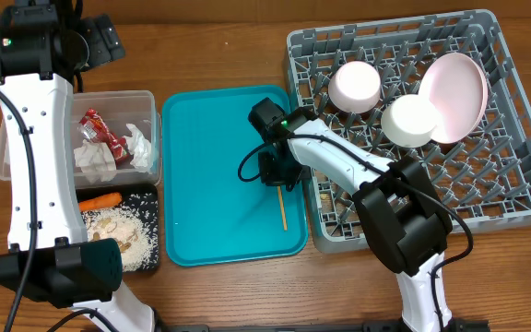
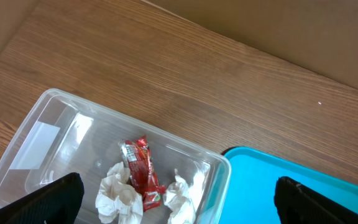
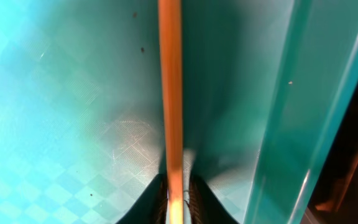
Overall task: Sort waste into correct bins and load items into the dishwasher
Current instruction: 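Lower and close the right gripper on the wooden chopstick, then lift the chopstick and carry it right into the dish rack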
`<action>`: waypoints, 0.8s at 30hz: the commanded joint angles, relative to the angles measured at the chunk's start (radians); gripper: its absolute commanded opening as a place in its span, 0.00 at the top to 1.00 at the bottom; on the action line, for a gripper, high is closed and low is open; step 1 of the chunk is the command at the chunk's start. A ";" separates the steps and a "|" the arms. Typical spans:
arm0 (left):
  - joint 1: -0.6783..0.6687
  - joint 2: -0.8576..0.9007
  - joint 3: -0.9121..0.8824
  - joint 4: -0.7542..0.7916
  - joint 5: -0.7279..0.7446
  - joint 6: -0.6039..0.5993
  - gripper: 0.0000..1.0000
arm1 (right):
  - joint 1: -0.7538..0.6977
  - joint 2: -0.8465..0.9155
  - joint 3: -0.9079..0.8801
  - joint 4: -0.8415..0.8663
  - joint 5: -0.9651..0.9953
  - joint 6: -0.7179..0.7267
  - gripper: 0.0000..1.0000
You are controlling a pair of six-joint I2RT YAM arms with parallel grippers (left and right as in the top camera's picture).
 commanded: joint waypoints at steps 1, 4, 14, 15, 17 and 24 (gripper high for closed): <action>0.000 -0.015 0.024 0.001 0.008 -0.010 0.00 | 0.000 0.029 -0.016 0.000 -0.009 -0.002 0.88; 0.000 -0.015 0.024 0.001 0.008 -0.010 0.00 | 0.000 0.029 -0.016 0.000 -0.009 -0.002 0.92; 0.000 -0.015 0.024 0.001 0.008 -0.010 0.00 | 0.000 0.024 -0.010 -0.012 -0.010 -0.003 0.96; 0.000 -0.015 0.024 0.001 0.008 -0.010 0.00 | 0.000 0.021 0.000 -0.027 -0.010 -0.003 0.96; 0.000 -0.015 0.024 0.001 0.008 -0.010 0.00 | 0.000 0.010 0.032 -0.065 -0.010 -0.012 0.96; 0.000 -0.015 0.024 0.001 0.008 -0.010 0.00 | 0.000 -0.114 0.117 -0.135 -0.015 -0.116 0.96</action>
